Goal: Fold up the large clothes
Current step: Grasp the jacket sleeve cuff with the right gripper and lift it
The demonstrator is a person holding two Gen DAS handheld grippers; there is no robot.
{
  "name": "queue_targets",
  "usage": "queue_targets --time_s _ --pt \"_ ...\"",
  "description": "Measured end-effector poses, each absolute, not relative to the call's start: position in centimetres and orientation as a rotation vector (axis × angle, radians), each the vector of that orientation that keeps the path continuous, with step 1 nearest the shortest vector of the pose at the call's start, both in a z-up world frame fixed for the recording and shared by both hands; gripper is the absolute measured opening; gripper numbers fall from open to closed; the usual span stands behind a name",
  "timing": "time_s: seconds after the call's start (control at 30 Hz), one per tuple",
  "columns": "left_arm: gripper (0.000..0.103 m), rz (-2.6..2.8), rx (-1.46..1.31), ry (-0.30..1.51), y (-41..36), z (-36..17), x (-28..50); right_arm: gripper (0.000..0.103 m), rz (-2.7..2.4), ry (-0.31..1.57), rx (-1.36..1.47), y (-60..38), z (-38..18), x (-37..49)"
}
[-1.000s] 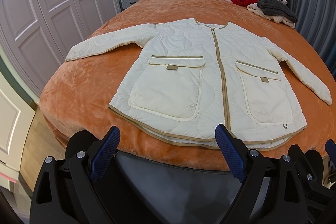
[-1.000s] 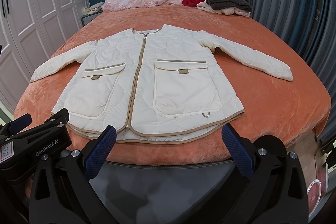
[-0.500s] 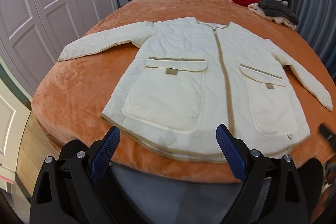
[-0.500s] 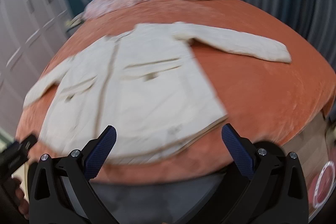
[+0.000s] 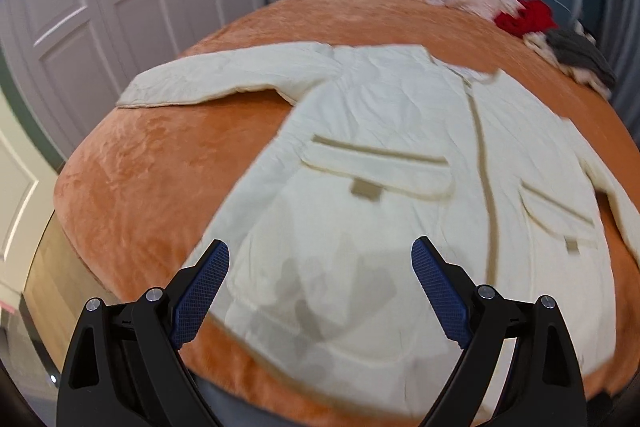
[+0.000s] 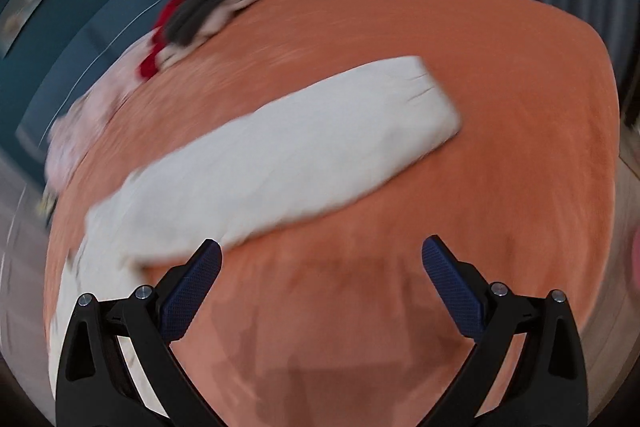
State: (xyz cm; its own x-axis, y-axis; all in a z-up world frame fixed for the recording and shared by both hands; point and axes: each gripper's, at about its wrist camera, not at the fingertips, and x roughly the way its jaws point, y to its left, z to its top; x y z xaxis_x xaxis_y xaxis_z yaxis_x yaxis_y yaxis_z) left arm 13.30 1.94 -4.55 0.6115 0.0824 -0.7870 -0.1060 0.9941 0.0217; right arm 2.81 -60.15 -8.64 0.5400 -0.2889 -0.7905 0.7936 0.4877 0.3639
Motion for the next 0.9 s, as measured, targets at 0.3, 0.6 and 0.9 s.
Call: queue_targets --time_s 0.3,0.6,0.9 --pt "0.091 0.153 0.053 0.980 1.3 -6.9 17.4 0.093 -0.862 0.600 1.009 -67.9 -12.6 2.3" --pt "0.091 0.148 0.038 0.988 2.1 -8.0 19.0 0.012 -0.715 0.565 0.918 -67.4 -8.2 8.6" --pt "0.091 0.168 0.002 0.980 4.3 -8.1 19.3 0.011 -0.216 0.417 0.469 -48.3 9.2 21.4"
